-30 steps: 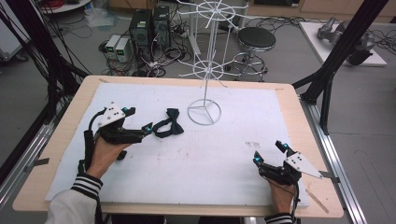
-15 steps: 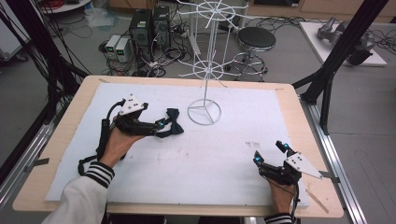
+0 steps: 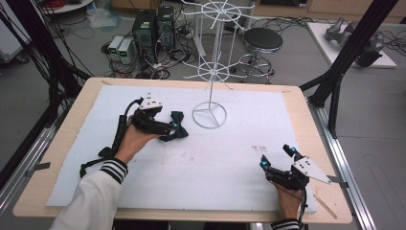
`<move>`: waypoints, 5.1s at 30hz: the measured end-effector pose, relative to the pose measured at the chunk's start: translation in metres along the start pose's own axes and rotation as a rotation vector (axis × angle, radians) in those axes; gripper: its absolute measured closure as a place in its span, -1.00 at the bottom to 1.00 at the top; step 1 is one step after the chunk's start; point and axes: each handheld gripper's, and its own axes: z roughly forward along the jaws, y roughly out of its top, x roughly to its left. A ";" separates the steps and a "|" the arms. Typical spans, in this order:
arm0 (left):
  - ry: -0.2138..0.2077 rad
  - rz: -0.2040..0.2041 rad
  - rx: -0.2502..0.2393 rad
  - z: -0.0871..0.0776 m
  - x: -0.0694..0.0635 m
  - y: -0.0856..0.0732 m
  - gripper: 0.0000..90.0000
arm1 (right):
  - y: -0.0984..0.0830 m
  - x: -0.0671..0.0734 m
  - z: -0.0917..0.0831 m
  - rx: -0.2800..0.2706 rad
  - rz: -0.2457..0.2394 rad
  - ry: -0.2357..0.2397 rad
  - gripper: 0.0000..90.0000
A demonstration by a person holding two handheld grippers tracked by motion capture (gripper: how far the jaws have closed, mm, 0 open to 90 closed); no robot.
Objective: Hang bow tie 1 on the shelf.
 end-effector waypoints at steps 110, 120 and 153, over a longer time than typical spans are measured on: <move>-0.024 -0.168 0.385 0.056 0.003 -0.004 0.88 | 0.000 -0.001 -0.001 -0.007 0.019 0.005 -0.83; -0.007 -0.181 0.274 0.044 0.007 0.002 0.87 | 0.000 -0.001 -0.001 -0.007 0.011 0.004 -0.84; 0.087 -0.162 -0.028 0.009 0.010 0.016 0.89 | 0.000 -0.001 0.000 -0.006 0.006 0.003 -0.83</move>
